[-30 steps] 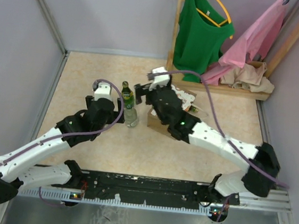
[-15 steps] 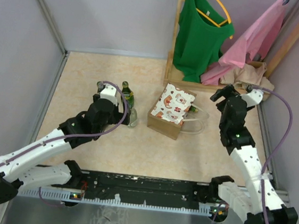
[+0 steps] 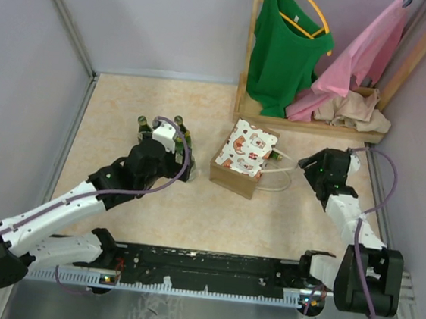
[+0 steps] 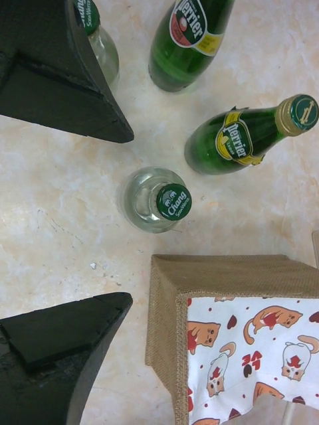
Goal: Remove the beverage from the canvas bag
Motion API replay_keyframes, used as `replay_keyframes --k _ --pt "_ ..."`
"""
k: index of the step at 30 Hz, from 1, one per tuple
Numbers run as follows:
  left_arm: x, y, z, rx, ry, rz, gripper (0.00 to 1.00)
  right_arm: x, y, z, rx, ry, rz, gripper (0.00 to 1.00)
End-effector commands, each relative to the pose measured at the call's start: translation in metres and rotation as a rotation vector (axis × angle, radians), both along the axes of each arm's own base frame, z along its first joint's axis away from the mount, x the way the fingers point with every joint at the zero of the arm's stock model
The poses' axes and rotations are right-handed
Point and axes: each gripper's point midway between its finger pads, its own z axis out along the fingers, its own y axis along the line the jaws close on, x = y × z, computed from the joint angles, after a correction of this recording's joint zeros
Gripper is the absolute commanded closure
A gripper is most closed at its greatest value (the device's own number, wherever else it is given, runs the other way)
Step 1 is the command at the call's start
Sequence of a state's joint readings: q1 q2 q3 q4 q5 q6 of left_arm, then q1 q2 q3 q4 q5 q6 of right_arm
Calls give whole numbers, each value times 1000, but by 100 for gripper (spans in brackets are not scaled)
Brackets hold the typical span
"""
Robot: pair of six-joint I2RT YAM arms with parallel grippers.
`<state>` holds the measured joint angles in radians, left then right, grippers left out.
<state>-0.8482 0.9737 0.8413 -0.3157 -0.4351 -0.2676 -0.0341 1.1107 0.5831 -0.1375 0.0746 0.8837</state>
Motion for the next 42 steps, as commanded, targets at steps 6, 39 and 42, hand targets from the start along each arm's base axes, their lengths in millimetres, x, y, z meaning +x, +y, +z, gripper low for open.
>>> replay_keyframes --k 6,39,42 --pt "4 -18 15 -23 -33 -74 0 43 31 1 140 -59 123 50" --pt "8 -22 -6 4 15 -54 0 102 100 -15 242 -65 277 25" --pt "9 -22 -8 5 20 -54 0 105 105 -17 256 -62 292 25"
